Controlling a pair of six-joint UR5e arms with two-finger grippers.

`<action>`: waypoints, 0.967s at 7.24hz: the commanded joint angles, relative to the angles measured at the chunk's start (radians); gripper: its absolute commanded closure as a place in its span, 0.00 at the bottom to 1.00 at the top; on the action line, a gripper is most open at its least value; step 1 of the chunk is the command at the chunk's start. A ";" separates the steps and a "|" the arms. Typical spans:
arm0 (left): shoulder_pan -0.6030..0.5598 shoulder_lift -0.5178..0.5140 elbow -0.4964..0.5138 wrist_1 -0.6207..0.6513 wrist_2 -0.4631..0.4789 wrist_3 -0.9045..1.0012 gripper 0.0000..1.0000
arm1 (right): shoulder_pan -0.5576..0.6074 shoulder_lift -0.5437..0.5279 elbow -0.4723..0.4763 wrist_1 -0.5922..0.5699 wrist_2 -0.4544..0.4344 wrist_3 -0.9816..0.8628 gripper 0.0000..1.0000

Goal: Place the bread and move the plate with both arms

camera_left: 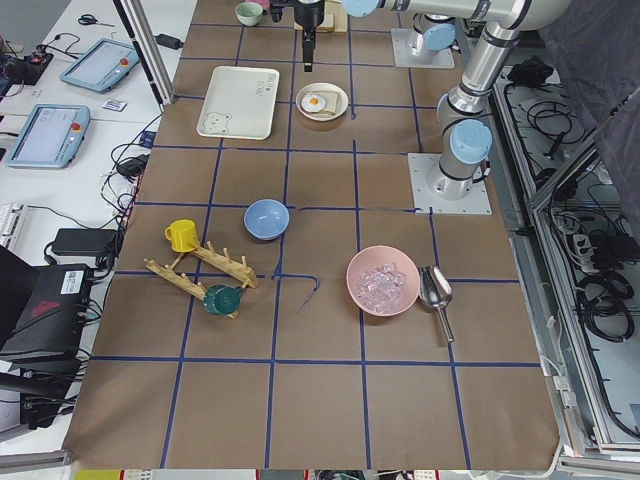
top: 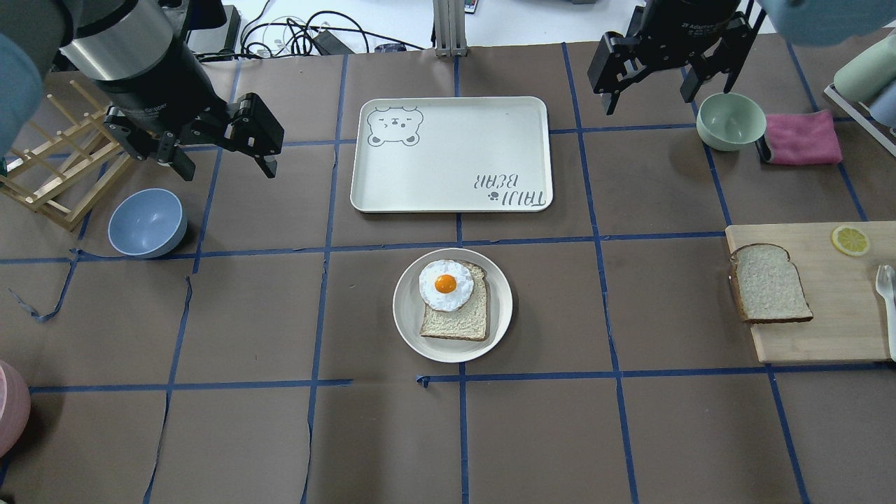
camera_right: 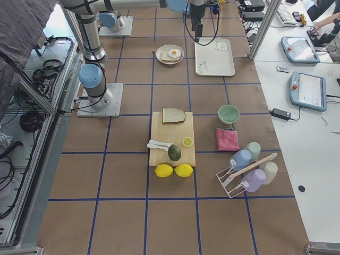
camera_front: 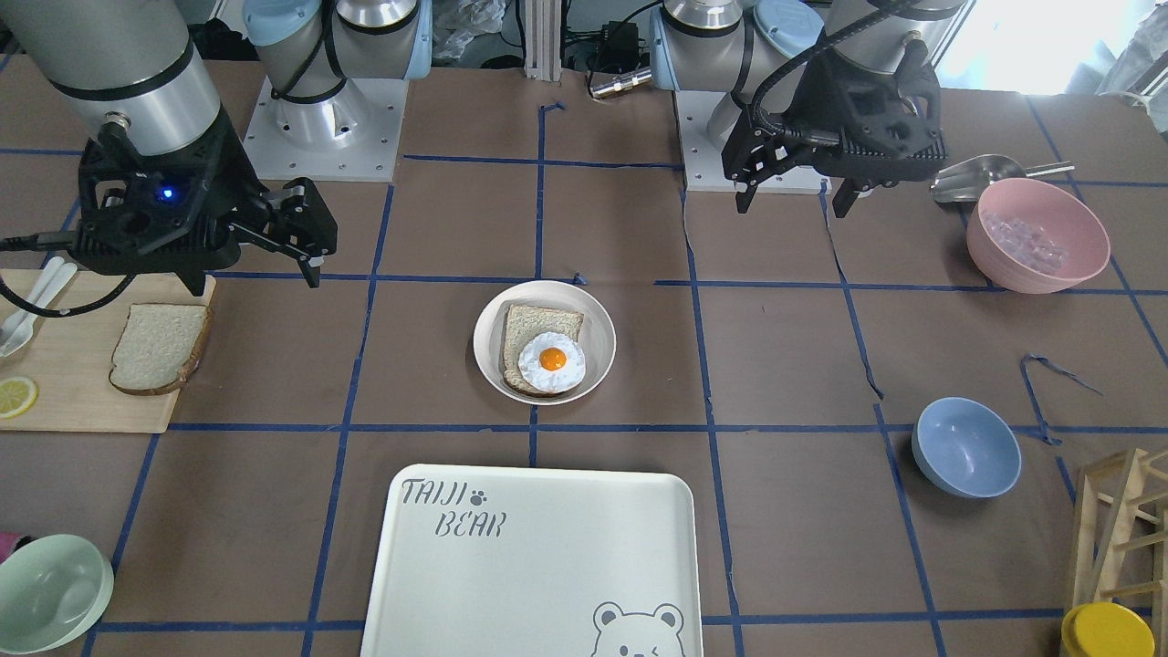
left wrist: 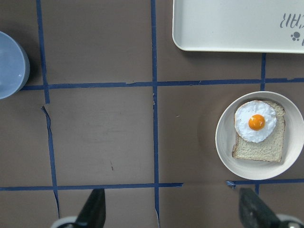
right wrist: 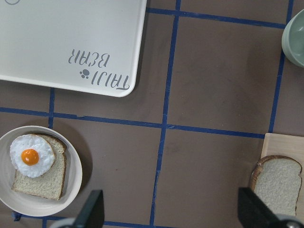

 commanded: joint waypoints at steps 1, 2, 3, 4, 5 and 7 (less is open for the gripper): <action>0.000 0.000 -0.001 0.000 0.000 0.000 0.00 | 0.004 -0.001 -0.003 0.000 0.003 0.011 0.00; 0.000 0.000 -0.001 0.000 0.000 0.000 0.00 | 0.004 -0.001 -0.004 0.001 0.001 0.008 0.00; 0.000 0.000 -0.001 0.000 0.000 0.000 0.00 | 0.003 -0.001 0.001 0.004 0.001 0.013 0.00; 0.000 0.000 -0.001 0.000 0.000 0.000 0.00 | 0.003 -0.001 0.007 0.004 0.001 0.016 0.00; 0.000 0.000 -0.001 0.000 0.000 0.000 0.00 | 0.001 0.001 0.010 0.004 0.001 0.014 0.00; 0.000 0.000 -0.001 0.000 0.002 0.000 0.00 | 0.001 0.001 0.010 0.004 0.001 0.014 0.00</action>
